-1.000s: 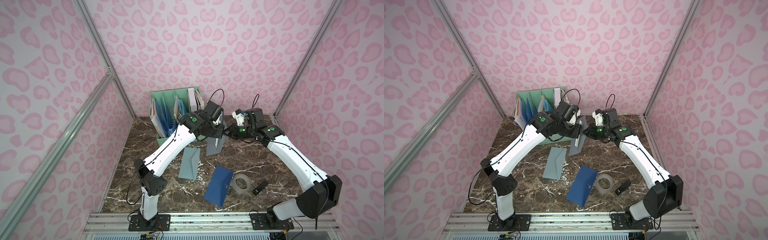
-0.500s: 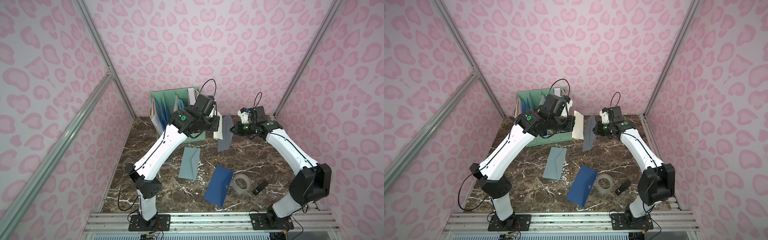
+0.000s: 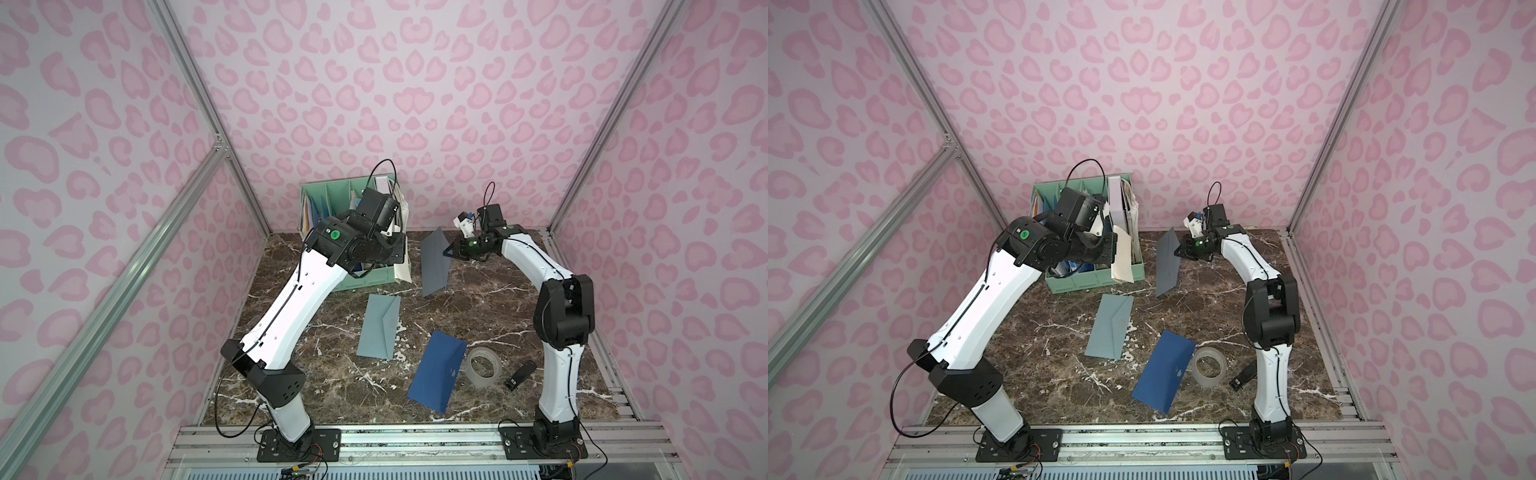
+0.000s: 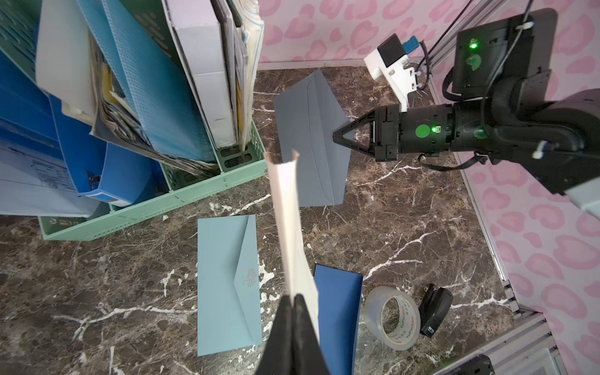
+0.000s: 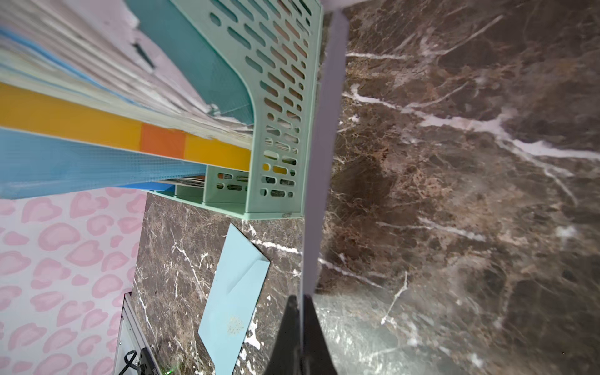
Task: Take the letter paper out of the envelope
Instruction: Place the envelope at the center of the board.
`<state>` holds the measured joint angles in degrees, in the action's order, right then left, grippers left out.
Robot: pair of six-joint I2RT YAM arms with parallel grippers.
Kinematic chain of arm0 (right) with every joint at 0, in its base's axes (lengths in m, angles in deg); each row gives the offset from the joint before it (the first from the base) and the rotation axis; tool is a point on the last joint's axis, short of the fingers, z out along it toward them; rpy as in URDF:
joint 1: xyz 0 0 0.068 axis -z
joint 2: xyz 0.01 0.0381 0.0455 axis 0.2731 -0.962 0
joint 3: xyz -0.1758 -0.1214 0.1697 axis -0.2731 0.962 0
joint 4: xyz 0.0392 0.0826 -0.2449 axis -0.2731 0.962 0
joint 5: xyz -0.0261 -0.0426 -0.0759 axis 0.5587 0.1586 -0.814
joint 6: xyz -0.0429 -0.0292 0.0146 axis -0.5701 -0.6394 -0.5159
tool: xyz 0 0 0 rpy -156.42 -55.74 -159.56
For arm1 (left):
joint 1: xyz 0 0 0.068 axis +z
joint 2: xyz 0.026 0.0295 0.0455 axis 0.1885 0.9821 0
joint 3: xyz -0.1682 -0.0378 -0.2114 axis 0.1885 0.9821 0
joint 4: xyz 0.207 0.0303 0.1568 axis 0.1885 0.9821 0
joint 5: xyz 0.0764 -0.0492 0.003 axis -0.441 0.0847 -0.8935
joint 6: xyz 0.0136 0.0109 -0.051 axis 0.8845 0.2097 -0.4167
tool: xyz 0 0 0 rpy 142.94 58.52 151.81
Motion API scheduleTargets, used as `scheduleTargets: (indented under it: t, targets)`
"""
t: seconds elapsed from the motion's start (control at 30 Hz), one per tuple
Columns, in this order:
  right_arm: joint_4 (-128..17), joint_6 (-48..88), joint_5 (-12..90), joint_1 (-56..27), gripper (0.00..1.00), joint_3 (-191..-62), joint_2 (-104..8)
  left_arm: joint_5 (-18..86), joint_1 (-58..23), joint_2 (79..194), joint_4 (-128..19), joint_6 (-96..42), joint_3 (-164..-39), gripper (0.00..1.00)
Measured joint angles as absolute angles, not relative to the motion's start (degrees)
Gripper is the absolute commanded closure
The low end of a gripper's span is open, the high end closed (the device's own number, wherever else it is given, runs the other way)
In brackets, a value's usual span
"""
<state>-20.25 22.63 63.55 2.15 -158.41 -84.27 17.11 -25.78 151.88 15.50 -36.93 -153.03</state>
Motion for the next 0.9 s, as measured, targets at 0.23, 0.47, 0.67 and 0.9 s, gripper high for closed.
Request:
scheduleTargets:
  t: [0.23, 0.47, 0.67, 0.9]
  targets:
    - [-19.77, 22.72, 64.91, 3.71, 1.0, -167.34, -93.78, 17.17, -25.4, 150.38, 16.4, -36.96, -152.55, 1.0]
    - [-17.41, 22.85, 64.71, 4.89, 1.0, -171.72, -99.51, 17.13, -25.08, 149.74, 16.92, -37.28, -152.51, 1.0]
    - [-16.32, 23.51, 63.79, 5.94, 0.53, -173.84, -102.19, 17.31, -25.1, 149.57, 17.12, -37.81, -152.47, 1.0]
    - [-13.24, 23.57, 58.59, 5.98, 0.25, -174.89, -97.76, 19.25, -24.42, 149.96, 16.6, -39.01, -152.4, 1.0]
